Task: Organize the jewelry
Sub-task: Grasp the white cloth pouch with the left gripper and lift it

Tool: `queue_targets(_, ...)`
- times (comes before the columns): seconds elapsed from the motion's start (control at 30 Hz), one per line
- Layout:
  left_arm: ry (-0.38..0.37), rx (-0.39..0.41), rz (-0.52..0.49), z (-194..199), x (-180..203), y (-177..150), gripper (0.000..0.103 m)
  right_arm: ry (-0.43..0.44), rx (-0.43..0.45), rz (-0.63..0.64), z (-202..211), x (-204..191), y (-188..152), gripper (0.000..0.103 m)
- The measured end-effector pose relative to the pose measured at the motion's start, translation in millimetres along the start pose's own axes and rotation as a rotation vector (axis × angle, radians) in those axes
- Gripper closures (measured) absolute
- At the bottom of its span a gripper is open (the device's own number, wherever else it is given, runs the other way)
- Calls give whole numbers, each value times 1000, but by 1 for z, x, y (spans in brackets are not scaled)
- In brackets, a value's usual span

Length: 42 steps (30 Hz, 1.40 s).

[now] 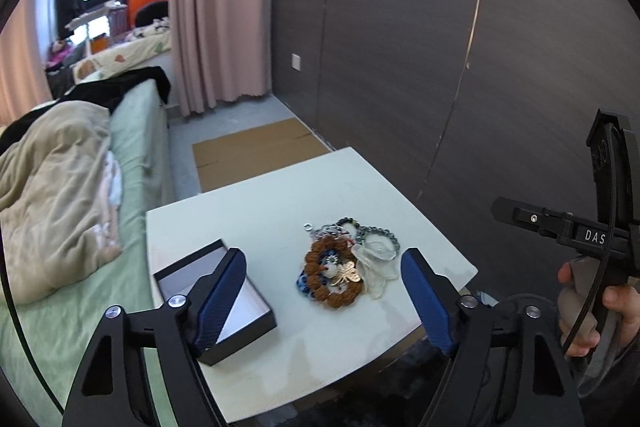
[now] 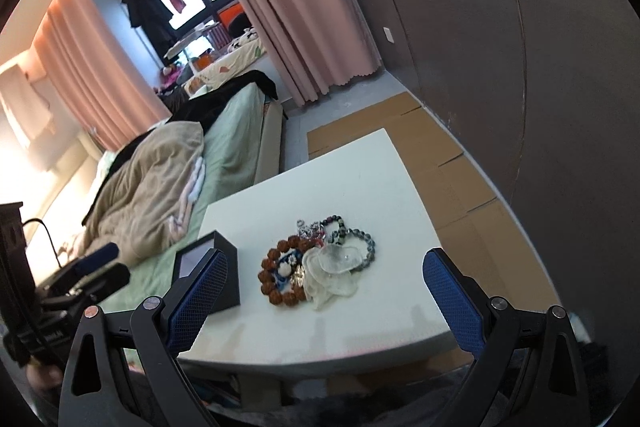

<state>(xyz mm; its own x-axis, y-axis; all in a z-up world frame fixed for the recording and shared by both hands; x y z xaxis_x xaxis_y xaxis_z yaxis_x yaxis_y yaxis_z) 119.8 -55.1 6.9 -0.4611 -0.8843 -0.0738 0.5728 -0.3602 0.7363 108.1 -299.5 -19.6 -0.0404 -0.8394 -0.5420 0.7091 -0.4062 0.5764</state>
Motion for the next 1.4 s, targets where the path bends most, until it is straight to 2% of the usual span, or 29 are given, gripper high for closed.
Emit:
queue_targets(0.13, -33, -30, -17, -17, 5, 8, 28, 17, -13, -63, -12, 10, 7, 4)
queue_targets(0.4, -126, -135, -5, -74, 18, 14, 46, 7, -33, -127, -34, 36, 11, 4)
queue_targets(0.57, -171, -197, 9, -110, 28, 12, 47, -26, -70, -161, -54, 58, 5, 4)
queue_targets(0.7, -178, -244, -9, -134, 36, 8, 48, -47, -118, -242, -68, 78, 2, 11)
queue_targets(0.93, -178, -313, -39, -161, 44, -2, 49, -56, -143, -274, -74, 90, 5, 11)
queue_targets(1.03, -174, -343, -57, -172, 47, -6, 66, -48, -145, -286, -73, 92, 6, 11)
queue_targets(1.17, -189, -367, -84, -180, 51, -10, 100, -43, -154, -280, -73, 87, 5, 11)
queue_targets(1.27, -231, -336, -57, -172, 47, -10, 103, -37, -162, -272, -76, 78, 3, 11)
queue_targets(1.4, -246, -261, -19, -147, 35, 1, 103, -25, -174, -256, -81, 67, 1, 11)
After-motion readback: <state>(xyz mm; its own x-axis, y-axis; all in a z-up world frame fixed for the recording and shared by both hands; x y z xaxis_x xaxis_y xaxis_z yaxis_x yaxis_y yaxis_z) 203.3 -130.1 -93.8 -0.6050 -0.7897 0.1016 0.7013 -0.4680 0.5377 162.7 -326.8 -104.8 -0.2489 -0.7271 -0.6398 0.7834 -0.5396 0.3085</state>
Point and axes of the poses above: each gripper's, at about its wrist camera, not at the fingertips, and z roughly against the way its jaws point, x to its right, y to its top, the point moved 1 cm from there along -z, roughly the way its jaws point, and after that the axes turned 11 degrees about -z, right-handed, at the moved point
